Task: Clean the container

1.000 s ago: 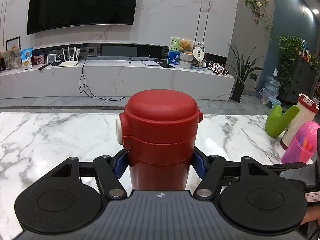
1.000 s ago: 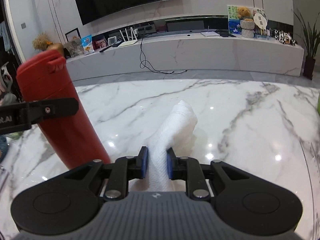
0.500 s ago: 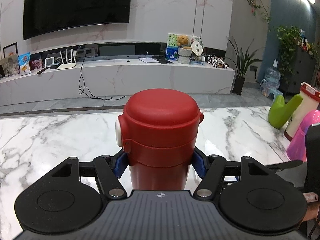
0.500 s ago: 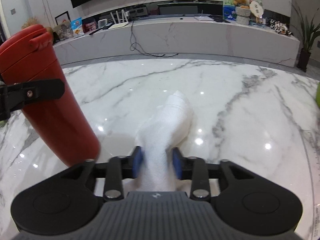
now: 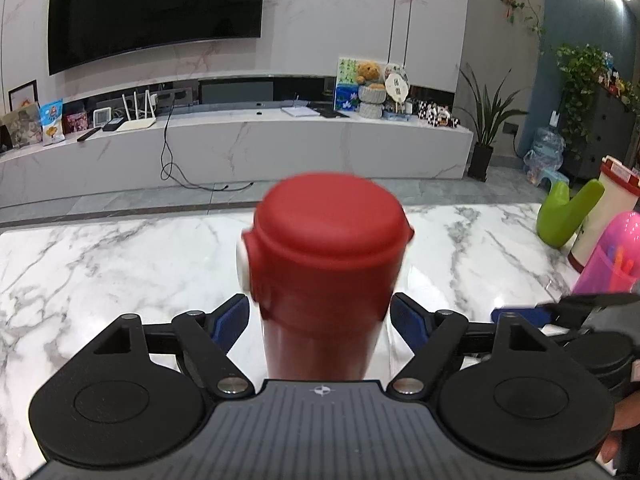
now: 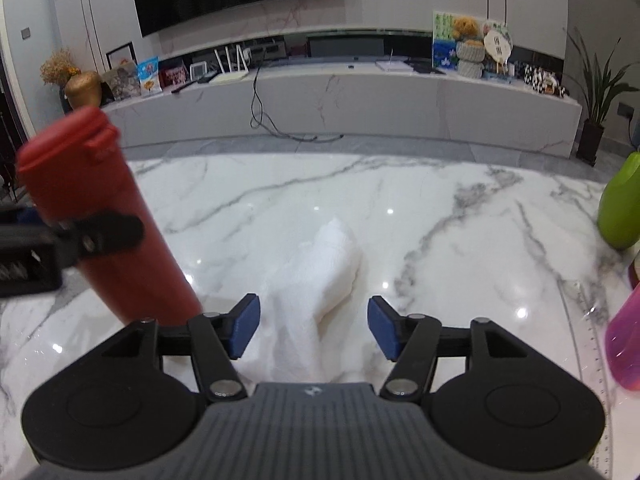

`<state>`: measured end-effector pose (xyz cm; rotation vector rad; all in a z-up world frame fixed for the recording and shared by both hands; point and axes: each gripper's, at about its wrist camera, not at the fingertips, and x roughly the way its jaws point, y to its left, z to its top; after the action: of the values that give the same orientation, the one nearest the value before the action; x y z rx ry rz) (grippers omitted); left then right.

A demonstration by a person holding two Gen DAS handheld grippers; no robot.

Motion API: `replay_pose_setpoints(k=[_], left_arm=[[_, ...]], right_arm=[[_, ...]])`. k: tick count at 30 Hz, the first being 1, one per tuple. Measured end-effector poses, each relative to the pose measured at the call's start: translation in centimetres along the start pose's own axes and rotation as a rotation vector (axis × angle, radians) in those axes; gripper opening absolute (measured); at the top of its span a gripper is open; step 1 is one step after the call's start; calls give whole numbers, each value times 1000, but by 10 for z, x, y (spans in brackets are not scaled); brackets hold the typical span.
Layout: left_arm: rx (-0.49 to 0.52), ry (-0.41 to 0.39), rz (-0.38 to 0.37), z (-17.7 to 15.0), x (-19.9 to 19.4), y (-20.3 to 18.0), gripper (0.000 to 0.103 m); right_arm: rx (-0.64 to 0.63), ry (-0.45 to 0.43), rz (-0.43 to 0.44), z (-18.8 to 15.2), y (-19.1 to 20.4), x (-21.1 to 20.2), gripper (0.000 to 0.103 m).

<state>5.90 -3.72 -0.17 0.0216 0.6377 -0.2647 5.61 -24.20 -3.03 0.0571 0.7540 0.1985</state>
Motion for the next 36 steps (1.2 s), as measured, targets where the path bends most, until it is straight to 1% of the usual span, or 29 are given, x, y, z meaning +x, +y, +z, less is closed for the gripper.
replay_pose_setpoints(k=[4,6,8,13,15,17,19,22,25,27,30,36], left_arm=[[5,7,11,-5,-9,0,81],[13,15,28,-11,-15,-2,81],[22,21,47,-17,-23,-5,81],[15,20,53,-30,-40,-13,81],[2,9,61,-33,-48,-15,81],[-17,1,71,-35,-55,-14,81],[-43,3,73,-37,-62,-12,81],[-75,8,90,-45,-70,-8,81],[-88,27,134,-52,-72,-7,81],[-107,39,150,-55,-72,-7,81],[-118,65,137,-60,-70,-7,81],[-89,92,167,-70,-68,-9,81]], right_arm=[[-15,-34,-14,-1,5,-16,65],[-16,-54,-31,-2,7,-26,66],[-11,-81,-46,-4,10,-37,75],[14,-142,-45,-10,20,-68,77],[28,-155,-41,-14,24,-79,78],[30,-164,-41,-19,26,-89,82],[24,-165,-45,-26,29,-98,83],[46,-141,-30,-39,30,-107,84],[97,-109,-3,-53,31,-111,84],[113,-88,-5,-59,32,-111,84],[97,-81,-29,-65,38,-109,84],[34,-90,-57,-71,47,-106,84]])
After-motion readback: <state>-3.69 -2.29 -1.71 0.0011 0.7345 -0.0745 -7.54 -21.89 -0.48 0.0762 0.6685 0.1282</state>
